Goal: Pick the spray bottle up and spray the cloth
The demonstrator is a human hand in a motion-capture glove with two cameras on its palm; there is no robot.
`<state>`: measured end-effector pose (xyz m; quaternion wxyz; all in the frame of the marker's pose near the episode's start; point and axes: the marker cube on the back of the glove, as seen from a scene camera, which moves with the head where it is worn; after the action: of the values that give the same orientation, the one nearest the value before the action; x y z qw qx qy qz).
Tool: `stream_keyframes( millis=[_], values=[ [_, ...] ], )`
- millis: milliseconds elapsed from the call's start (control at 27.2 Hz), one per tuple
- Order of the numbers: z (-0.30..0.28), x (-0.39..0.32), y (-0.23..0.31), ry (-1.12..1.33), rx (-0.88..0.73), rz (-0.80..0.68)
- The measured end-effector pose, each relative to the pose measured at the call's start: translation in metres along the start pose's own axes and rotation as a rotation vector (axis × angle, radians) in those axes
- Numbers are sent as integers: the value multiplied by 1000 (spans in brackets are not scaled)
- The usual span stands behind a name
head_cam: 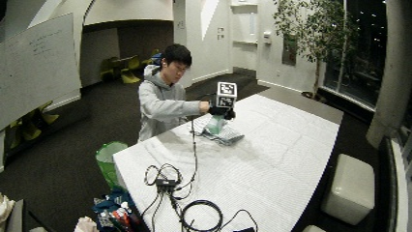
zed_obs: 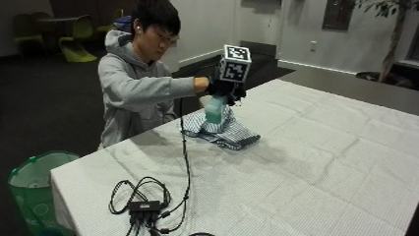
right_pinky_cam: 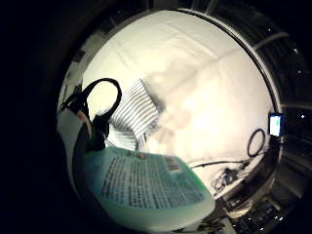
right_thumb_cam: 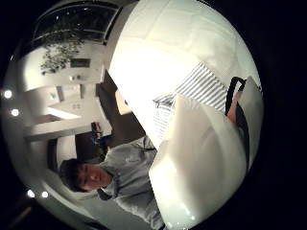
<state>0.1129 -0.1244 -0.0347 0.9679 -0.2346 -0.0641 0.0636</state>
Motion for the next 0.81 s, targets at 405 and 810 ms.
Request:
stream_keyframes(
  millis=[405,810],
  values=[
    [67,-24,4,170,-170,9],
    [48,-26,9,322,-150,38]
  ],
)
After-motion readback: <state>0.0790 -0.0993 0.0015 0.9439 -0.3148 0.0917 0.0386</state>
